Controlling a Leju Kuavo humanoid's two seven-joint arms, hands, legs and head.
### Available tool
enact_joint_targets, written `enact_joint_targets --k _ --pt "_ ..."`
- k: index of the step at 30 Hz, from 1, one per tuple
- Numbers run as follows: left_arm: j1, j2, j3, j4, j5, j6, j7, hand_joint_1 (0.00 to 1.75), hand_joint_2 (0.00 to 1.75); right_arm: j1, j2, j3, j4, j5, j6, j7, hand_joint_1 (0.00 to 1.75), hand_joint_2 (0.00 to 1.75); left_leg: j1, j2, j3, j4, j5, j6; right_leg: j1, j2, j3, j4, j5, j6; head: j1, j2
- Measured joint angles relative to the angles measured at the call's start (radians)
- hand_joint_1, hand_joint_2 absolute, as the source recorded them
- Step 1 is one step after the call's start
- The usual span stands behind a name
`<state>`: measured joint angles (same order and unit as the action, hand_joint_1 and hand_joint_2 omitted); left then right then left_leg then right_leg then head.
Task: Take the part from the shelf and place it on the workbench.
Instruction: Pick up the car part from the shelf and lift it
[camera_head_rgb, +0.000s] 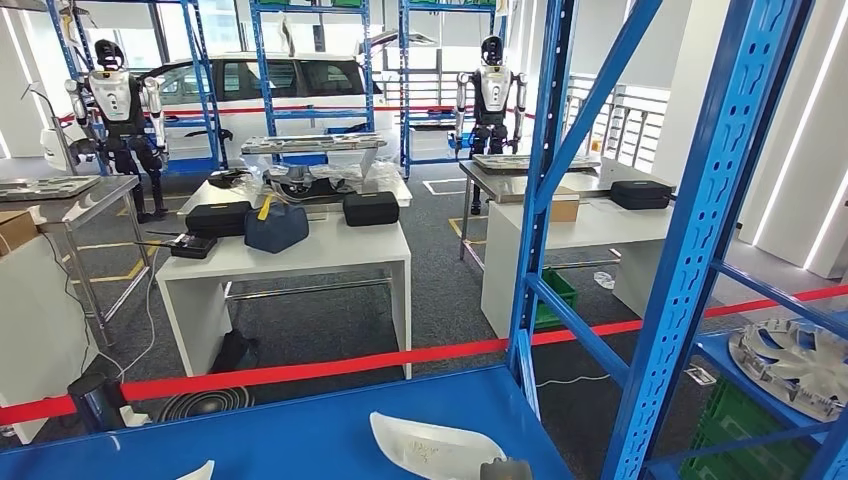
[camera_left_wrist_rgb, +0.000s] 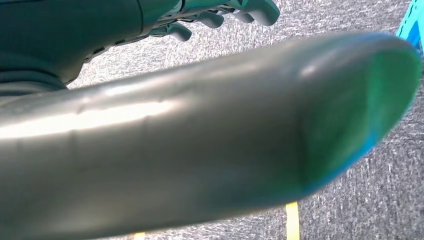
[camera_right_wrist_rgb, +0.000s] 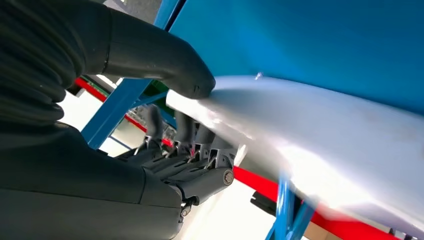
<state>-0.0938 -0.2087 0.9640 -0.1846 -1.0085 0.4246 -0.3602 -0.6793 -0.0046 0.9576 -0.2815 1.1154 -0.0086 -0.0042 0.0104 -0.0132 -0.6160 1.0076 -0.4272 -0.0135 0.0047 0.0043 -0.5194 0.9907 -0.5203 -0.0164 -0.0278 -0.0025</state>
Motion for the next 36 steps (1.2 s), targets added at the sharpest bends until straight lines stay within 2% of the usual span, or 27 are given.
enact_joint_targets --k 3,7,16,26,32,36 --pt "0.000 0.000 0.000 0.000 0.003 0.012 -0.009 0.00 0.00 -0.001 0.000 0.000 0.000 -0.001 0.002 -0.009 1.70 1.75 0.000 0.000 0.000 0.000 0.000 0.000 0.000 0.000 0.000 0.000 0.000 0.000 0.000 0.000" --pt "0.000 0.000 0.000 0.000 0.003 0.020 -0.023 0.00 1.75 -0.001 0.000 -0.001 0.000 -0.003 0.002 -0.034 1.70 1.75 0.000 -0.001 0.001 0.000 0.000 0.000 0.000 0.000 0.000 0.000 -0.001 0.001 0.000 0.000" --pt "-0.002 0.001 0.000 0.000 0.002 -0.035 -0.095 0.00 1.75 -0.002 -0.001 -0.003 0.000 -0.008 -0.005 -0.042 1.68 1.75 0.000 0.000 0.003 0.000 0.000 0.000 0.000 0.000 0.002 0.000 0.000 0.001 0.000 0.000" --pt "-0.017 0.006 0.000 -0.002 -0.008 -0.025 -0.108 0.00 1.75 -0.008 0.001 -0.003 0.000 -0.011 -0.015 -0.042 1.68 1.75 0.000 -0.001 0.003 0.000 0.000 0.000 0.000 0.000 0.004 0.000 0.000 0.001 0.000 0.000" --pt "-0.030 0.006 0.000 -0.003 -0.001 0.009 -0.119 0.00 1.75 -0.018 0.006 -0.018 -0.007 -0.027 -0.112 -0.042 1.68 1.75 0.000 -0.001 0.003 0.000 0.000 0.000 0.000 0.000 0.004 0.000 0.000 0.001 0.000 0.000" --pt "-0.044 0.006 0.000 -0.003 0.011 0.033 -0.110 0.00 1.75 -0.065 0.022 -0.045 -0.028 -0.037 -0.185 -0.041 1.68 1.75 0.000 0.000 0.003 0.000 0.000 0.000 0.000 0.000 0.003 0.000 0.000 0.001 0.000 0.000"
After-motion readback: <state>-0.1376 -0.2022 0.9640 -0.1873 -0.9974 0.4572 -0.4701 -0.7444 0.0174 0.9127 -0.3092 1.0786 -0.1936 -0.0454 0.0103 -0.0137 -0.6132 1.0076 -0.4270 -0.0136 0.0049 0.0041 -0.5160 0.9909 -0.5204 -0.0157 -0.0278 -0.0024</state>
